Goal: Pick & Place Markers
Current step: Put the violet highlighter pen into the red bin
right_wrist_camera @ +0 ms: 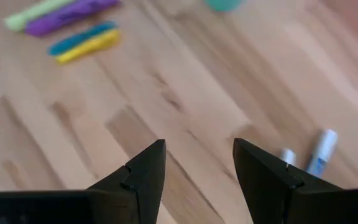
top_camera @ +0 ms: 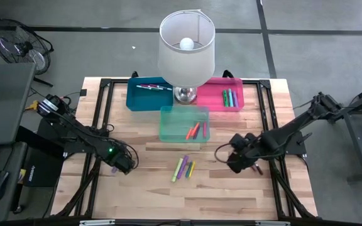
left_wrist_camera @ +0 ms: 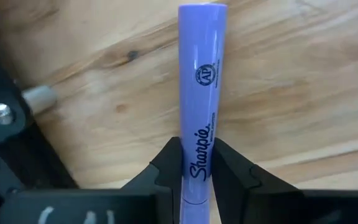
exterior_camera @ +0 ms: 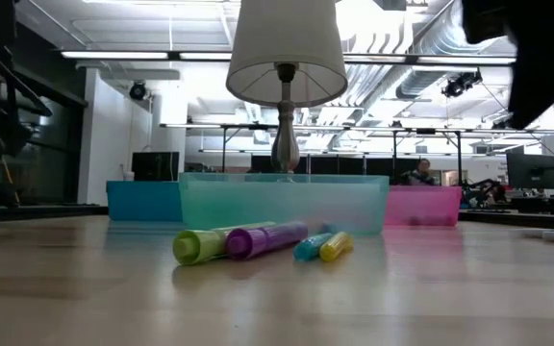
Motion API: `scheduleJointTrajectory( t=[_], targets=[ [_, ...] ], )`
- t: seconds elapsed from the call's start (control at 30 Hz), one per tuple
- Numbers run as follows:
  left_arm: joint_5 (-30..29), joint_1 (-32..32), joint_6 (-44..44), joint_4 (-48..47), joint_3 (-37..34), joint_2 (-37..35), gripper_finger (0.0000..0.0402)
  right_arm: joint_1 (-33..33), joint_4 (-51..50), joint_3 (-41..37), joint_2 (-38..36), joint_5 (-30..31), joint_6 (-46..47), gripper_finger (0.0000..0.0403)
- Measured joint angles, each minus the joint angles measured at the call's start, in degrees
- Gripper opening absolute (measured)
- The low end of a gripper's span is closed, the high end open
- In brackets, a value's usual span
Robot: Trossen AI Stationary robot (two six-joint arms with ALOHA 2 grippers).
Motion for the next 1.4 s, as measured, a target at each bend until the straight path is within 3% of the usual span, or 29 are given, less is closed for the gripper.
scheduleJointTrajectory(
  t=[0.27, 0.53, 0.73, 1.0, 1.2, 1.4],
  targets=[
    [-10.3, 0.1, 4.2, 8.5, 0.8, -2.7, 0.0056, 3.1, -11.4, 0.0, -11.6, 8.9, 11.3, 0.0177],
    [-20.0, 0.1, 16.5, 21.7, 1.8, -3.1, 0.0056, 4.9, -5.0, 0.0, -16.0, 12.7, -0.7, 0.0177],
    [-27.8, 0.1, 33.6, 30.9, 7.5, -3.1, 0.0056, 4.9, 7.4, 0.0, -15.5, 13.7, -11.0, 0.0177],
    [-37.2, 0.6, 49.3, 31.5, 19.4, -3.1, 0.0056, 4.8, 25.9, 0.0, -11.4, 17.4, -22.6, 0.0177],
    [-36.7, 4.2, 61.2, 32.2, 27.4, -2.7, 0.0056, 2.2, 44.5, 0.0, -4.2, 13.7, -35.0, 0.0177],
    [-31.4, 7.8, 69.8, 36.9, 30.3, -1.7, 0.0056, -2.3, 61.4, 0.0, 1.9, 9.5, -45.9, 0.0177]
  ],
)
